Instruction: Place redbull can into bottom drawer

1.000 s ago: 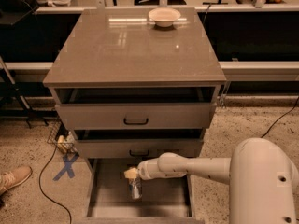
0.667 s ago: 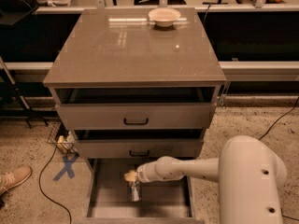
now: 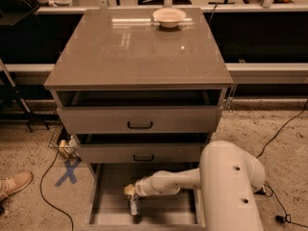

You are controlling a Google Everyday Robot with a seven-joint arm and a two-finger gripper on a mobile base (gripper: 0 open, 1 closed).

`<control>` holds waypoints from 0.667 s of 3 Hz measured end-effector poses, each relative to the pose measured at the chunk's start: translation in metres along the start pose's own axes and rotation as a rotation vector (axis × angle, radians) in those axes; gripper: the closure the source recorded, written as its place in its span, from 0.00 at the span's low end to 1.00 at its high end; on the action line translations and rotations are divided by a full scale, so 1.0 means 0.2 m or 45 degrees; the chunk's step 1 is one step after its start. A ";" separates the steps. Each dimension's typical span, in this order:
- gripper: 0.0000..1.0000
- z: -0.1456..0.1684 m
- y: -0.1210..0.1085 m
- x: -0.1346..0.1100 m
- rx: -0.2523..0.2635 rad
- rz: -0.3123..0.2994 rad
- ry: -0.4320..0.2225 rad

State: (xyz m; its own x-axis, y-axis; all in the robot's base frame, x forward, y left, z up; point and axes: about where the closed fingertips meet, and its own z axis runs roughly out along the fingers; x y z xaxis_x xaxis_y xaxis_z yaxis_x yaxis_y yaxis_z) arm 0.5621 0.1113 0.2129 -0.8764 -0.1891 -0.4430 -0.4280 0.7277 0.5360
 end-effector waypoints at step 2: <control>0.28 0.20 -0.05 0.08 -0.091 0.108 0.023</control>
Offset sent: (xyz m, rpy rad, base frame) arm 0.0016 0.0200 -0.0605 0.1137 0.1251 -0.0287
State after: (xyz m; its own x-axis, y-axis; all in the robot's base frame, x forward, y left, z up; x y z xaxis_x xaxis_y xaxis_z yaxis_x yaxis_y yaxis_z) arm 0.5604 0.1278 0.1715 -0.9136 -0.1409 -0.3814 -0.3662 0.6926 0.6214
